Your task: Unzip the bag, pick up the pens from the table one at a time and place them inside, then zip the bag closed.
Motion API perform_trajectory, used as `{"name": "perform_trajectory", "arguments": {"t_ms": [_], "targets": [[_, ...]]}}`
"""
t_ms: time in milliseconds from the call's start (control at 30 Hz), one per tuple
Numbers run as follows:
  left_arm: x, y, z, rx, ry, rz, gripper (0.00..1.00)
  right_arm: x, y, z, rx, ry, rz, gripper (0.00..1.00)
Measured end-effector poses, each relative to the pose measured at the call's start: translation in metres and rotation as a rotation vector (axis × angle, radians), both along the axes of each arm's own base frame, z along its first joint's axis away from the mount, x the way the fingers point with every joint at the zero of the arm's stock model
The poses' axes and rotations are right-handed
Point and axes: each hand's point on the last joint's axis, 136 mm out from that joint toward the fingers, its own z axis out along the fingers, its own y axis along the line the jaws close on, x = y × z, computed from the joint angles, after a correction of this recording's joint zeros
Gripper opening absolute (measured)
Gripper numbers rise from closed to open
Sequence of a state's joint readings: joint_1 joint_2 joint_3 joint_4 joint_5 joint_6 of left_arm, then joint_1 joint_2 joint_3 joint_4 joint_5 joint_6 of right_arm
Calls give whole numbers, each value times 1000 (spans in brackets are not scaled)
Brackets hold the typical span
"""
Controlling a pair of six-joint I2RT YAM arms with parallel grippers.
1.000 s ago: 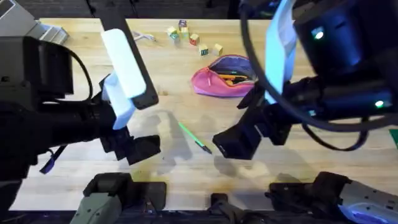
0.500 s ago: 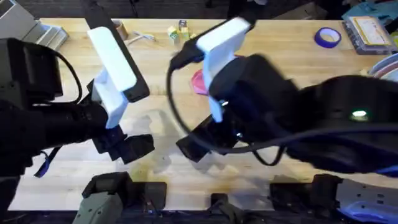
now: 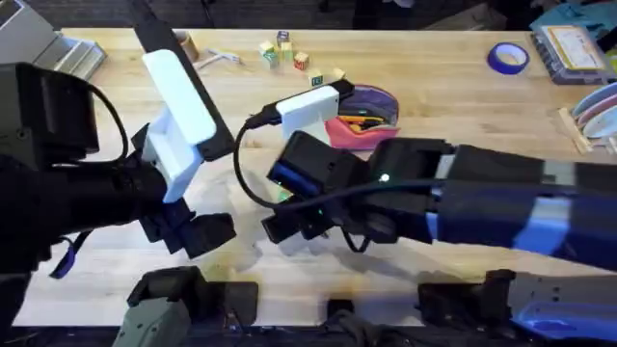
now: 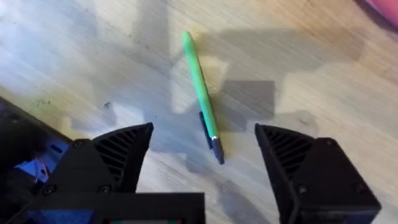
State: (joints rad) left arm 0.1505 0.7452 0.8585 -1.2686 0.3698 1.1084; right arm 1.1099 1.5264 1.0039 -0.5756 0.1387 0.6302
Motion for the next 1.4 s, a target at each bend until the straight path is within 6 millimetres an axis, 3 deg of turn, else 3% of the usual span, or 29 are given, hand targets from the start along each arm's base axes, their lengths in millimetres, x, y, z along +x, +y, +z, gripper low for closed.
{"name": "perform_trajectory", "arguments": {"t_ms": [433,533,567,833,867,900,1167,1300,1400], "targets": [[0,0,0,0,0,0,994,9,13,-37,-35,11,-29,994],[0,0,0,0,0,0,993,11,10,-40,-59,-5,-35,856],[0,0,0,0,0,0,993,14,5,-41,-83,-20,-46,664],[0,0,0,0,0,0,994,22,5,-42,-87,-51,-66,228],[0,0,0,0,0,0,993,23,6,-41,-82,-57,-73,71],[0,0,0,0,0,0,993,24,6,-41,-81,-59,-75,46],[0,0,0,0,0,0,993,25,6,-40,-83,-66,-82,36],[0,0,0,0,-1,0,993,16,-4,-37,-109,-33,-76,30],[2,0,1,2,-9,0,993,18,-12,-8,-77,-51,-74,31]]}}
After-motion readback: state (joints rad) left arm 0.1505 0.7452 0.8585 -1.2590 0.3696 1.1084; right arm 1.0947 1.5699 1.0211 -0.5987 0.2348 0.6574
